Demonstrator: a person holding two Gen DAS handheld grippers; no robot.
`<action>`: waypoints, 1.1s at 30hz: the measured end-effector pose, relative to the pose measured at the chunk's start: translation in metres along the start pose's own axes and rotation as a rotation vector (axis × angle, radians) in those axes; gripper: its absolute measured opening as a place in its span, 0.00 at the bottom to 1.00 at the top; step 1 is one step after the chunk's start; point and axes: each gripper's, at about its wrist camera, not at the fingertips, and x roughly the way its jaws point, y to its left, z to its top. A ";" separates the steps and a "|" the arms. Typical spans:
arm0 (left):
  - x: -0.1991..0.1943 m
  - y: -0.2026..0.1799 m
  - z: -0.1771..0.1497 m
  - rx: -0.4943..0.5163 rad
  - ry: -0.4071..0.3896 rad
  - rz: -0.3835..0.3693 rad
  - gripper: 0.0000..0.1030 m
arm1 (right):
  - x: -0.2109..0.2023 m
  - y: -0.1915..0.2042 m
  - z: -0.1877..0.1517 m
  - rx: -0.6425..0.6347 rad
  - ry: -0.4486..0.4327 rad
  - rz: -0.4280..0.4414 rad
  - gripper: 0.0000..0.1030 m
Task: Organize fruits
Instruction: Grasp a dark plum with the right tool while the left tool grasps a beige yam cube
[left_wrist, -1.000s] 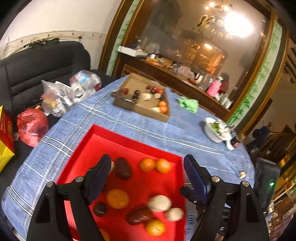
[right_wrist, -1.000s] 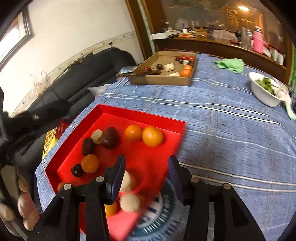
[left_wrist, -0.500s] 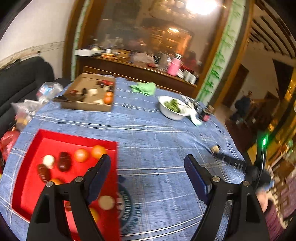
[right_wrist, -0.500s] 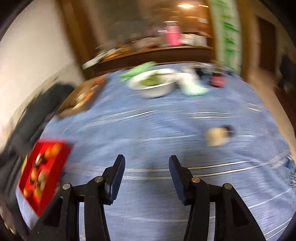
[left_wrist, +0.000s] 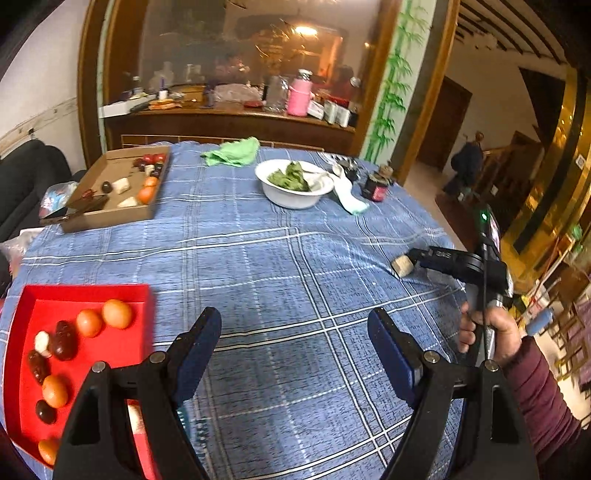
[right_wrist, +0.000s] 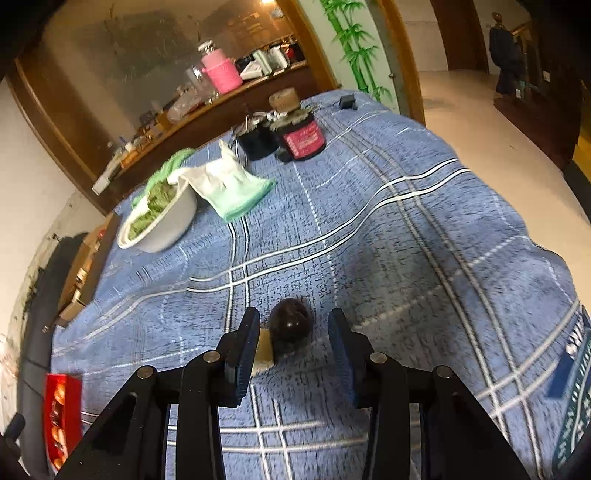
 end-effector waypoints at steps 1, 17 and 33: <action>0.004 -0.004 0.001 0.011 0.006 -0.002 0.78 | -0.001 -0.001 -0.002 -0.005 -0.014 0.002 0.40; 0.097 -0.085 0.024 0.138 0.080 -0.108 0.78 | 0.021 -0.018 -0.001 0.109 0.188 0.418 0.23; 0.212 -0.092 0.029 0.193 0.179 -0.011 0.78 | 0.025 0.012 -0.001 -0.038 0.130 0.234 0.37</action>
